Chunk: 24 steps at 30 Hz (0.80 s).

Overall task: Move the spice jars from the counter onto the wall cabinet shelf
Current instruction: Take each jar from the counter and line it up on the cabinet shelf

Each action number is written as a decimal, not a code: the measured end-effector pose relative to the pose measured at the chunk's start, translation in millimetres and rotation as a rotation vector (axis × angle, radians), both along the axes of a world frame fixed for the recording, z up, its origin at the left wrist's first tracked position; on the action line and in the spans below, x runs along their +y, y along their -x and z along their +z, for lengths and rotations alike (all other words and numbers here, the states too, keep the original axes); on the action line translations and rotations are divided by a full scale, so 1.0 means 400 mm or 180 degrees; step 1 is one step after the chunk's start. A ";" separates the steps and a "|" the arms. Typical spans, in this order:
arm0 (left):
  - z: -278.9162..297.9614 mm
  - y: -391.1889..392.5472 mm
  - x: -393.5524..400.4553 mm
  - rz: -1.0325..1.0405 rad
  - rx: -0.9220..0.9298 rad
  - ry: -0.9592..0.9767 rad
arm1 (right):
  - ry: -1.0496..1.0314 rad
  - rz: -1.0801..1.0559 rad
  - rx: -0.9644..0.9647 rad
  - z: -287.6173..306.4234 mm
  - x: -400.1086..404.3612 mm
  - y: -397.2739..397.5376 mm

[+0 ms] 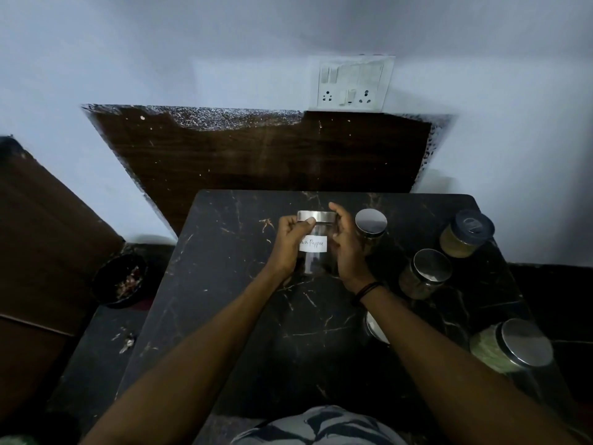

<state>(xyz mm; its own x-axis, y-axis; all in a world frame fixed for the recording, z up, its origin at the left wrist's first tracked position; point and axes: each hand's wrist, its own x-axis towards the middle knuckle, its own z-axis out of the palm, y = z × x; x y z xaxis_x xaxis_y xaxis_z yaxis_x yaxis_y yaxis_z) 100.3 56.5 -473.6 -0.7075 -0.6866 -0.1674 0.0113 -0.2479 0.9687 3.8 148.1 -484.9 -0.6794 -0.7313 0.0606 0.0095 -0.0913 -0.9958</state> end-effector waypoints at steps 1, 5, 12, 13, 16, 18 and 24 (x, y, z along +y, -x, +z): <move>0.001 -0.001 -0.002 0.0013 0.0035 -0.0031 | 0.0043 0.0001 -0.0067 -0.003 -0.002 -0.001; -0.006 0.000 -0.013 0.0102 0.0121 -0.0051 | 0.0044 0.0106 -0.0108 -0.007 -0.007 0.003; 0.084 0.032 -0.046 0.0287 0.0356 0.0162 | 0.0248 0.0304 -0.0195 0.093 -0.038 0.030; 0.111 0.041 -0.050 0.0322 0.0434 0.0187 | 0.0307 0.0363 -0.0204 0.120 -0.042 0.034; 0.249 0.073 -0.080 0.0428 0.0869 0.0353 | 0.0620 0.0489 -0.0012 0.264 -0.063 0.059; 0.360 0.095 -0.101 0.0339 0.1087 0.0514 | 0.0829 0.0533 0.0244 0.373 -0.084 0.082; 0.702 0.148 -0.146 0.0154 0.1558 0.0906 | 0.1408 0.0561 0.0767 0.711 -0.115 0.143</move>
